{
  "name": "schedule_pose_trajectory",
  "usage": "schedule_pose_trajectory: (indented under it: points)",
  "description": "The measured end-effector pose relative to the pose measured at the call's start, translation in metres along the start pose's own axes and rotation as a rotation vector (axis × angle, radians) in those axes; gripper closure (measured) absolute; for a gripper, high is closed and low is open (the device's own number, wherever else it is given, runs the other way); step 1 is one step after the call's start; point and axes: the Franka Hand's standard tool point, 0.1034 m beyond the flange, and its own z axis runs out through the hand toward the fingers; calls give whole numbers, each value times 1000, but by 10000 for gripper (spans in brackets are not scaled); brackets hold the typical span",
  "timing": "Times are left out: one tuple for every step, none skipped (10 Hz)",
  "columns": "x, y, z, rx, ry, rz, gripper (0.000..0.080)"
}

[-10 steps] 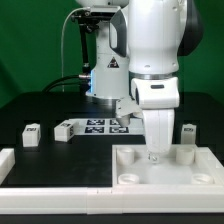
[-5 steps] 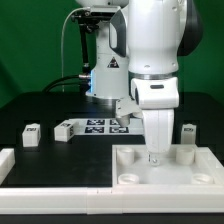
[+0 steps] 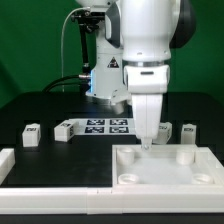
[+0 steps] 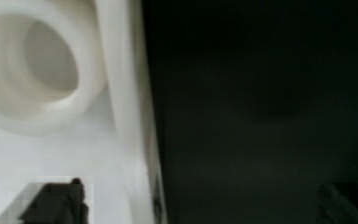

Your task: Assemble one leg

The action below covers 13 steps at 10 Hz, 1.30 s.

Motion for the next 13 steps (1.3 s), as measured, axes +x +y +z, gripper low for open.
schedule_pose_trajectory:
  points:
    - [0, -4, -7, -10, -1, 33, 150]
    - [0, -4, -3, -4, -1, 46, 150]
    - [-1, -4, -2, -3, -1, 52, 150]
    - [0, -4, -2, -3, 1, 140, 150]
    - [0, -4, -2, -2, 1, 231, 150]
    - [0, -4, -2, 0, 4, 351, 150]
    - [-2, -5, -1, -8, 23, 501, 150]
    - [-9, -12, 2, -18, 57, 746, 150]
    - [-5, -24, 2, -26, 79, 976, 150]
    - [4, -31, 1, -23, 92, 1152, 150]
    - [17, -36, 1, -10, 99, 1320, 150]
    - [28, -40, 1, 4, 105, 1470, 150]
    - [39, -43, 1, 18, 110, 1609, 150]
